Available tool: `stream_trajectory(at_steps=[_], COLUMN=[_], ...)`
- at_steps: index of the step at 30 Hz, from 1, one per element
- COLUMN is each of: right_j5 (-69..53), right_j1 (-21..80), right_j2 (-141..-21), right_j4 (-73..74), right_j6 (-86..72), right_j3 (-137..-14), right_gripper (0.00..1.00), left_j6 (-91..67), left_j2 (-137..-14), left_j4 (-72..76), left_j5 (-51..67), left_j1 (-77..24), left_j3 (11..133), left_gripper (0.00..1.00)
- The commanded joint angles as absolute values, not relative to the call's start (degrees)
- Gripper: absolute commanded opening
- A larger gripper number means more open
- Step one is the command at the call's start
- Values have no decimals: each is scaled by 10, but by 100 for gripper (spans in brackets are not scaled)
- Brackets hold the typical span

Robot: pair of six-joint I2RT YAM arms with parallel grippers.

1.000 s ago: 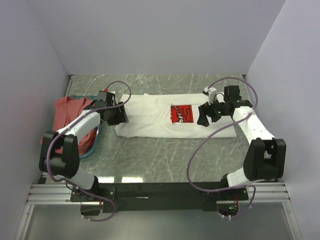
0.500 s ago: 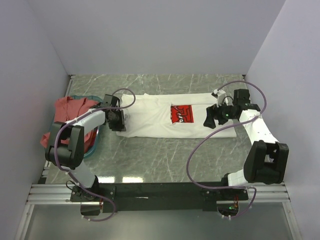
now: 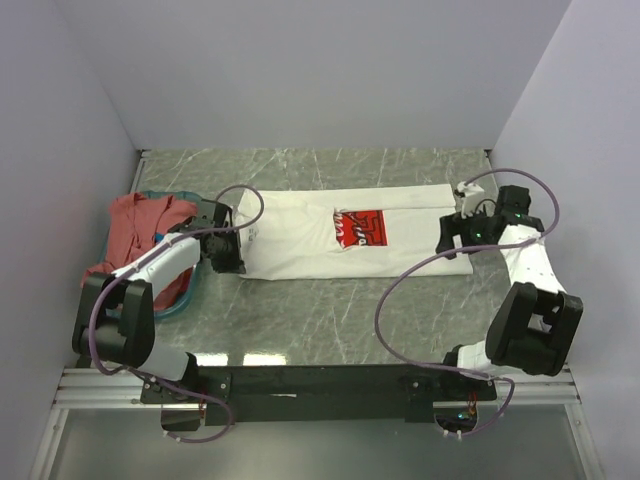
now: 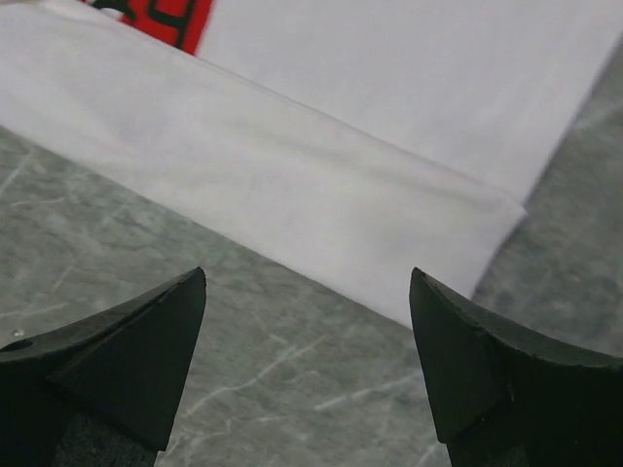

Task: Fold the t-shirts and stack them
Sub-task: Fold the tshirt

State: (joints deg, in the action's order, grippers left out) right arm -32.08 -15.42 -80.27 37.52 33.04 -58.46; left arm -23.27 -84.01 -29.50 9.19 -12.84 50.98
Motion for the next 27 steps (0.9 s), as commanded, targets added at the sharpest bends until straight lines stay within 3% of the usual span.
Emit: stream_trajectory(at_steps=[1,13,19,22,23,27], right_j5=[-301,-288,-280,-286,-290,-321], right_j1=[-192,-263,-272,-272,-271,-267], right_j2=[-819,-927,-985,-1012,-1019,-991], right_j4=[378,405,401,408,417,430], right_j6=[354,396,377,374,379,416], right_j3=[-599,-638,-676,-693,-699,-693], right_gripper=[91,91,91,91,91,91], left_j6=[-244,-253,-244,-245,-246,-243], left_j2=[-842,-852,-850,-839,-835,-788], left_j4=[-310,-274,-277,-276,-276,-271], left_j5=[91,59,41,41,41,54], left_j1=[-129,-110,-98,-98,-98,-98], left_j3=[494,482,481,483,485,492], left_gripper=[1,1,8,24,36,53])
